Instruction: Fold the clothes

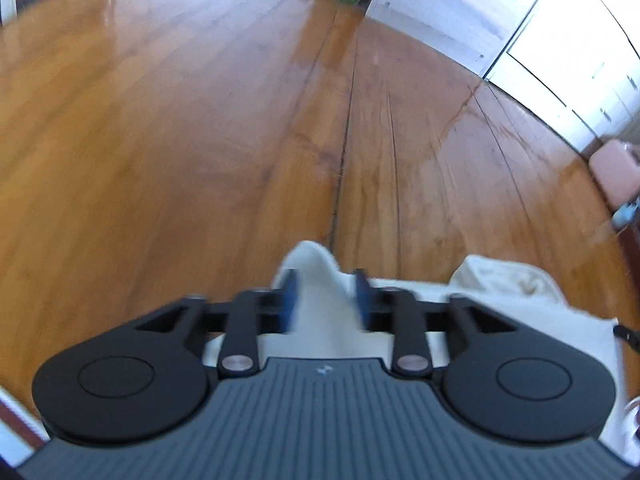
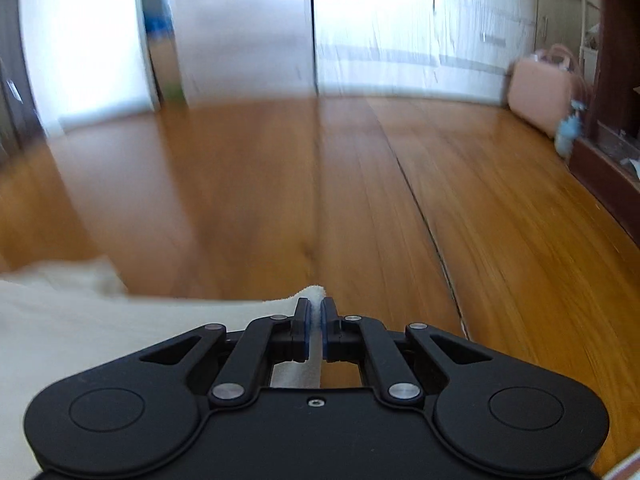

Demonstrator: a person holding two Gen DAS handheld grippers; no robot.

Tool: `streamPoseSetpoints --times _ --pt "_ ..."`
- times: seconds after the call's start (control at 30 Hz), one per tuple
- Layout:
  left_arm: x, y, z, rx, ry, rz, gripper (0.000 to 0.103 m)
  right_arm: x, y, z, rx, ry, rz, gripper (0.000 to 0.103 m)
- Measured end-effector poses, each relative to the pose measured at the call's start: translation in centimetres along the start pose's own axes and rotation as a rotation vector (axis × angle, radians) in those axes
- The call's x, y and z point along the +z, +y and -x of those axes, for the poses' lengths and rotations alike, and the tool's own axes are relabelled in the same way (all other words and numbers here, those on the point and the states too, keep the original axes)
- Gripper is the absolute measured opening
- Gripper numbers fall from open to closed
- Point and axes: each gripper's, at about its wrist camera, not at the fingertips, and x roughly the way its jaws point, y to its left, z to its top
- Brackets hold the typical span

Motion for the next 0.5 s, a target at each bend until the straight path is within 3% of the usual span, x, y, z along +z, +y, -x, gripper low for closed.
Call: streamPoseSetpoints --times 0.03,0.1,0.23,0.27,0.3,0.33,0.4,0.5 --pt "-0.6 0.0 1.0 0.015 -0.018 -0.022 0.052 -0.2 0.6 -0.7 -0.03 0.025 0.025 0.005" --pt "-1.7 0.4 3.0 0.017 -0.031 -0.046 0.052 -0.3 1.8 -1.0 -0.097 0.053 0.079 0.006" --pt "-4.3 3.5 6.8 -0.037 0.026 0.029 0.055 -0.4 4.1 -1.1 -0.252 0.087 0.174 0.008" --pt "-5.1 4.4 7.3 -0.023 0.048 0.072 0.064 -0.4 4.5 -0.9 -0.3 0.086 0.192 0.018" --pt "-6.3 5.2 7.6 0.002 0.075 0.123 0.067 -0.3 5.0 -0.3 -0.333 0.071 0.198 0.044" --pt "-7.1 5.8 7.8 -0.001 0.092 0.151 0.067 -0.1 5.4 0.9 -0.344 0.037 0.185 0.054" --pt "-8.6 7.0 8.2 -0.011 0.123 0.203 0.066 0.3 6.3 3.7 -0.269 -0.043 0.155 0.06" --pt "-8.5 6.3 8.3 -0.059 0.1 0.146 0.065 0.1 8.5 7.2 -0.092 -0.062 0.181 0.061"
